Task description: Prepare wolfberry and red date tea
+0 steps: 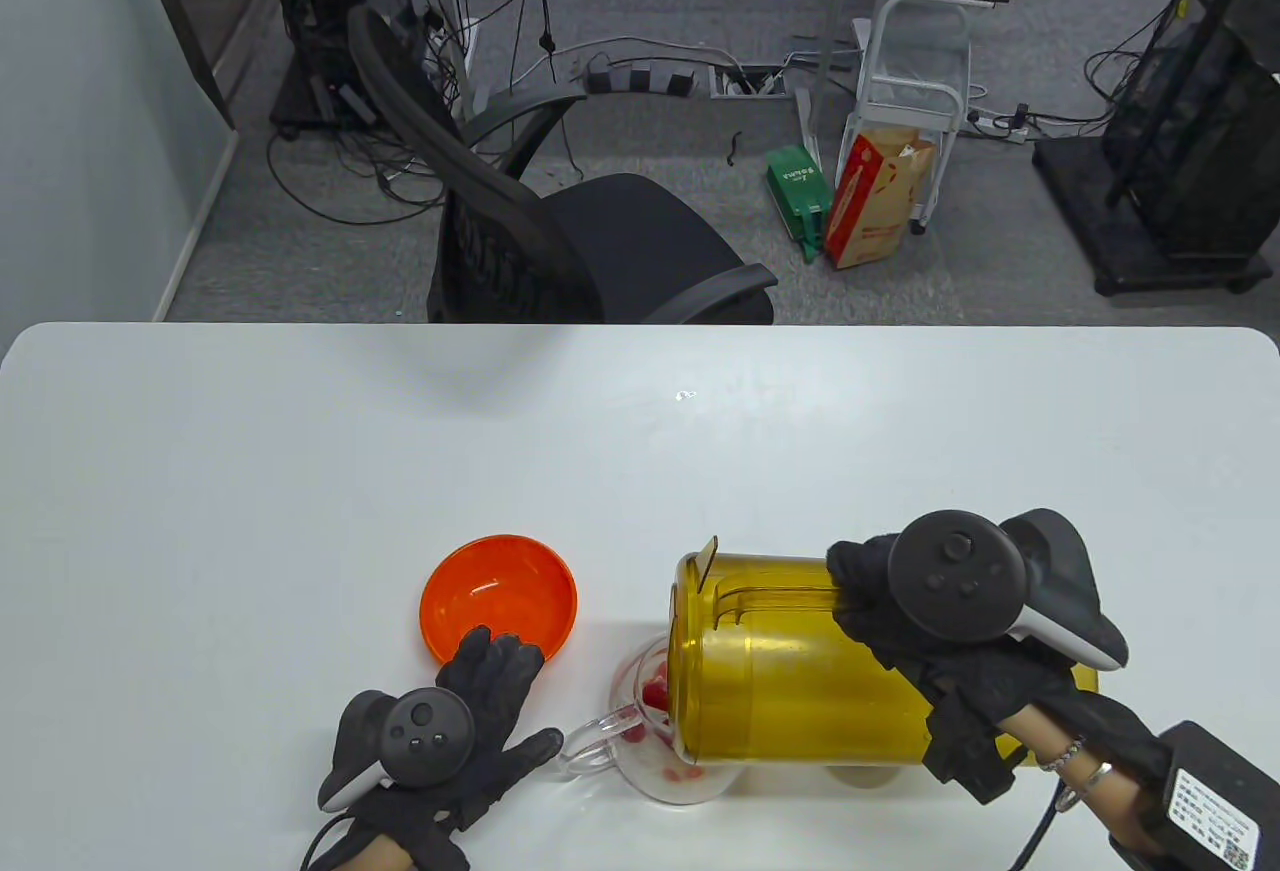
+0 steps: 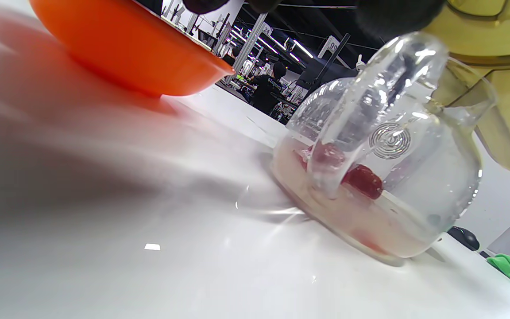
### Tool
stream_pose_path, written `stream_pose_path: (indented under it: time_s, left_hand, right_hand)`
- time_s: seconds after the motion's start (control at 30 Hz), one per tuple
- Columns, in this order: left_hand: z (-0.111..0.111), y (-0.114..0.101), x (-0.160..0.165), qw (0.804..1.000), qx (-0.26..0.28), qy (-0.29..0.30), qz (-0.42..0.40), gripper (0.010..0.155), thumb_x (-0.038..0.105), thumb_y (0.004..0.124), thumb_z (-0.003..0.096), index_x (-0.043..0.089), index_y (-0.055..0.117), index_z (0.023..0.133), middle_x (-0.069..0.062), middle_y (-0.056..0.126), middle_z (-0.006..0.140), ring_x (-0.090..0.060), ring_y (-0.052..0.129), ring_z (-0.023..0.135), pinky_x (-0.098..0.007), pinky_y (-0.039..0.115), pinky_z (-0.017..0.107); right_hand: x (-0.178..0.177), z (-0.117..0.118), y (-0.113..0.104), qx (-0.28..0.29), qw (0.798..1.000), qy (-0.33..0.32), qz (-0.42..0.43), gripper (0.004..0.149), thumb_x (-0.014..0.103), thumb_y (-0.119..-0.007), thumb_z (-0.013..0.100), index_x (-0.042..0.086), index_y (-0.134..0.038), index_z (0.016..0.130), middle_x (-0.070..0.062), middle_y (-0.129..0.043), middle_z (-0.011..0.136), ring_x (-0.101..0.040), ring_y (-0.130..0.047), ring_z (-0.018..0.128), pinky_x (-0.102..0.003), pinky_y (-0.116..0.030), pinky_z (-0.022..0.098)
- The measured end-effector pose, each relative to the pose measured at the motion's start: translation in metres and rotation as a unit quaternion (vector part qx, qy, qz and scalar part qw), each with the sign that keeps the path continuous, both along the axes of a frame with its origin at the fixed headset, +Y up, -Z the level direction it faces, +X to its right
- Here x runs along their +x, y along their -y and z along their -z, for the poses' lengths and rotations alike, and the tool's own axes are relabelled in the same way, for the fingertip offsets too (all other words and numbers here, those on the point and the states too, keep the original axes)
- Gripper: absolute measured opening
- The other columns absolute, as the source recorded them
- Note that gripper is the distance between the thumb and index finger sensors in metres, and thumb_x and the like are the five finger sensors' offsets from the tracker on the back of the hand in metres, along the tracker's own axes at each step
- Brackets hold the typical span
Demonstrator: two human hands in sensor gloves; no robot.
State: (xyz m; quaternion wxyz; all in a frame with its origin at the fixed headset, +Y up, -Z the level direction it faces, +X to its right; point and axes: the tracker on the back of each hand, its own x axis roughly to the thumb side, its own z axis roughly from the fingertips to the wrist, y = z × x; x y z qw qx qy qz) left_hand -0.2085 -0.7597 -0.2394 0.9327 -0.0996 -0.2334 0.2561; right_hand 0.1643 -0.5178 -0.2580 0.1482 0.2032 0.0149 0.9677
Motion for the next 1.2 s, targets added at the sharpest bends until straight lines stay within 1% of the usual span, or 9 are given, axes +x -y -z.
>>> stream_pose_path:
  time_s: [1.2]
  left_hand:
    - [0.0,-0.0004,0.0,1.0,0.002,-0.001,0.0,0.081,0.061,0.063,0.0576,0.01,0.033,0.114,-0.025,0.035,0.121,-0.049,0.019,0.109,-0.063,0.03,0.074]
  right_hand:
    - [0.0001,0.0005,-0.0001,-0.001,1.0,0.002,0.0,0.031,0.023,-0.088,0.051,0.005,-0.084,0.076,-0.02,-0.088,0.046,-0.036,-0.083,0.043,-0.063,-0.066,0.051]
